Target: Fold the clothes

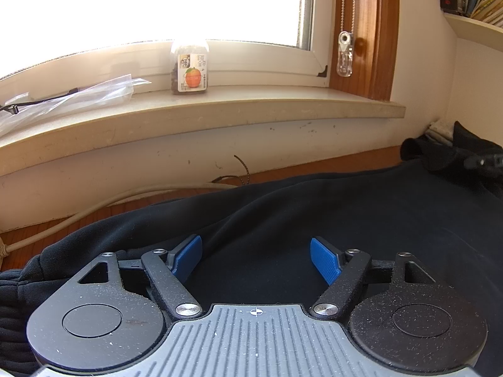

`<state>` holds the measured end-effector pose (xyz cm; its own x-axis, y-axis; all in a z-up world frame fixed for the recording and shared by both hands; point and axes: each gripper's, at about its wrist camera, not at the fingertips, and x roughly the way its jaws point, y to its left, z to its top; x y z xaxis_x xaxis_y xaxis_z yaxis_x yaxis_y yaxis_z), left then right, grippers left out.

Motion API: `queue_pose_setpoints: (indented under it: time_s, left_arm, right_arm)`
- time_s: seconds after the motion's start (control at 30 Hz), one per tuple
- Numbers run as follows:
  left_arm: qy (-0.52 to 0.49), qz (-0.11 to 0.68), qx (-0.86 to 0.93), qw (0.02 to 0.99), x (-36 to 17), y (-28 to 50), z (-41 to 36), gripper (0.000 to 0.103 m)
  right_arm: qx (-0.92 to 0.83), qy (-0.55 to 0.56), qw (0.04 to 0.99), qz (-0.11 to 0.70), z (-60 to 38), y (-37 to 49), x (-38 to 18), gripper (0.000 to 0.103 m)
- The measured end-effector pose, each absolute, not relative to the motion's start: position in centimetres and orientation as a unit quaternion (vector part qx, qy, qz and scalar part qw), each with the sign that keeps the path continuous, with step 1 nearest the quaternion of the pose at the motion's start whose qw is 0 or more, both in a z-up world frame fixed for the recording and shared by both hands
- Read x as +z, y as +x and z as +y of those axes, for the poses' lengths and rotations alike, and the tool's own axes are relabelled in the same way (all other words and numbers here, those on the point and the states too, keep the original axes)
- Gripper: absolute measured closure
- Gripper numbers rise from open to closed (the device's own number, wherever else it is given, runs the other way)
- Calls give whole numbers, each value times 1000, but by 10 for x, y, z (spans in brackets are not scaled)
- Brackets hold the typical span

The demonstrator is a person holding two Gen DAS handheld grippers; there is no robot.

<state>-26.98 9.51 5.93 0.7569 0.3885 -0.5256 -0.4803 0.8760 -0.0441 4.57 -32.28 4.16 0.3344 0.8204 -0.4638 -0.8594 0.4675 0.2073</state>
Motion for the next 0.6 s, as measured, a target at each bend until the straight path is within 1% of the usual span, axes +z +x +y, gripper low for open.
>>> queue_pose_setpoints:
  time_s: [0.13,0.3,0.37,0.43,0.5,0.53,0.57,0.6]
  left_arm:
    - [-87,261,234,933,59,-269,95,24]
    - [-110,252,252,928,71,-259,89,24]
    - [-120,242,235,934,78,-247,80,23]
    - [-120,239,211,940,86,-228,68,23]
    - [-112,242,187,945,92,-201,53,23]
    - [-109,246,173,948,94,-185,47,23]
    - [-107,250,159,949,96,-168,41,23]
    - [-103,256,146,950,97,-151,36,22]
  right_arm:
    - [514,-54,817,257,-325,36,34,99]
    - [520,-53,821,228,-331,28,35,99]
    - [533,-46,818,211,-336,19,41,99]
    - [547,-51,807,216,-339,14,40,98]
    - [556,-84,795,227,-336,10,30,92]
    - [556,-108,793,225,-335,7,24,86]
    - [558,-122,790,221,-336,4,20,77]
    - [563,-131,786,218,-338,2,18,74]
